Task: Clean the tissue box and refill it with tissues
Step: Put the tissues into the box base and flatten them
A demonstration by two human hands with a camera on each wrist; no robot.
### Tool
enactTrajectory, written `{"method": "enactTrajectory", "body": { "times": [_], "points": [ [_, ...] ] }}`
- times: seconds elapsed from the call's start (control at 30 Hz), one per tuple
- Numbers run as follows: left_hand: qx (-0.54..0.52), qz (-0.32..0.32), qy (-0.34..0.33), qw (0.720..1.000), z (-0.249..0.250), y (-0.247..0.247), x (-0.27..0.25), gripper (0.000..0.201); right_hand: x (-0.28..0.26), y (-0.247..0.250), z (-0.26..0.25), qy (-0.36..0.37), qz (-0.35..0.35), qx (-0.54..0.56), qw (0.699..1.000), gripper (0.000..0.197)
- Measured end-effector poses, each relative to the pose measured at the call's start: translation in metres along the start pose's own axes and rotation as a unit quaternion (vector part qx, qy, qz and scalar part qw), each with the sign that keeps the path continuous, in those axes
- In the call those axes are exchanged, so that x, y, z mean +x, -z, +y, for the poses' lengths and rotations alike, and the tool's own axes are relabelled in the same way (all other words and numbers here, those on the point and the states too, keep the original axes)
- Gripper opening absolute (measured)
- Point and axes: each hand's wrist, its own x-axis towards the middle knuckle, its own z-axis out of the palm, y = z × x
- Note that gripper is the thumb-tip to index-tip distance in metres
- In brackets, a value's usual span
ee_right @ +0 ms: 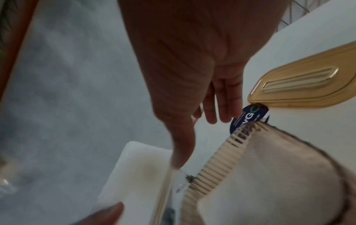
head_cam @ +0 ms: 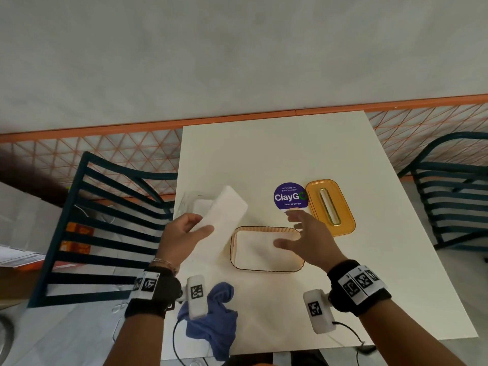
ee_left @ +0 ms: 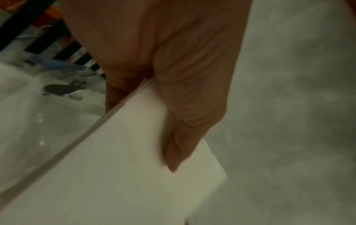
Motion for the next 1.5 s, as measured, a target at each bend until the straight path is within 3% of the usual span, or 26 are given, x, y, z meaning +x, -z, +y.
{"method": "enactTrajectory", "body": {
  "times": [0.07,0.13,0.23,0.33,0.47,0.57,0.67,0.77,0.87,0.93,1.03,1.1,1.27,1.5],
  "points": [
    [-0.027,-0.050,-0.019,0.998,0.018,0.004,-0.019,0.023,-0.003,0.005,-0.012,-0.007,-0.081,0.109,0.991,0.111],
    [-0.067,-0.094,-0.022,0.993,0.030,0.001,-0.032,0.027,-0.007,0.011,-0.023,-0.048,-0.169,0.241,0.954,0.111],
    [-0.120,-0.136,0.005,0.983,0.035,-0.017,-0.042,0.040,-0.014,0.017,-0.025,-0.057,-0.273,0.403,0.871,0.077],
    [-0.143,-0.139,0.036,0.979,0.026,-0.042,-0.047,0.049,-0.021,0.023,-0.019,-0.043,-0.260,0.455,0.851,0.051],
    [-0.106,-0.194,0.047,0.974,0.014,-0.071,-0.061,0.047,-0.023,0.033,-0.008,-0.061,-0.169,0.460,0.870,0.043],
    [-0.059,-0.245,0.031,0.967,0.018,-0.089,-0.072,0.037,-0.024,0.035,-0.008,-0.037,-0.191,0.362,0.912,0.035],
    [-0.090,-0.212,0.028,0.973,0.029,-0.105,-0.076,0.032,-0.024,0.029,-0.014,-0.031,-0.192,0.316,0.929,0.046],
    [-0.209,-0.105,0.067,0.970,0.032,-0.113,-0.073,0.035,-0.022,0.023,-0.007,-0.059,-0.158,0.368,0.914,0.075],
    [-0.324,-0.094,0.104,0.935,0.028,-0.112,-0.066,0.044,-0.028,0.017,0.003,-0.020,-0.201,0.276,0.940,0.052],
    [-0.336,-0.101,0.098,0.931,0.022,-0.108,-0.061,0.048,-0.027,0.010,0.009,-0.001,-0.169,0.213,0.962,0.036],
    [-0.234,-0.044,0.056,0.970,0.011,-0.095,-0.052,0.035,-0.019,0.005,0.017,-0.018,-0.052,0.183,0.982,0.023],
    [-0.131,-0.023,0.032,0.991,0.003,-0.086,-0.044,0.032,-0.014,0.005,0.019,-0.001,-0.019,0.172,0.985,0.023],
    [0.038,-0.030,-0.022,0.999,-0.004,-0.081,-0.033,0.034,-0.009,-0.008,0.020,0.053,-0.023,0.140,0.988,0.023],
    [0.036,-0.024,-0.026,0.999,-0.012,-0.097,-0.033,0.048,-0.012,-0.020,0.038,0.021,-0.030,0.150,0.988,0.047]
  ]
}}
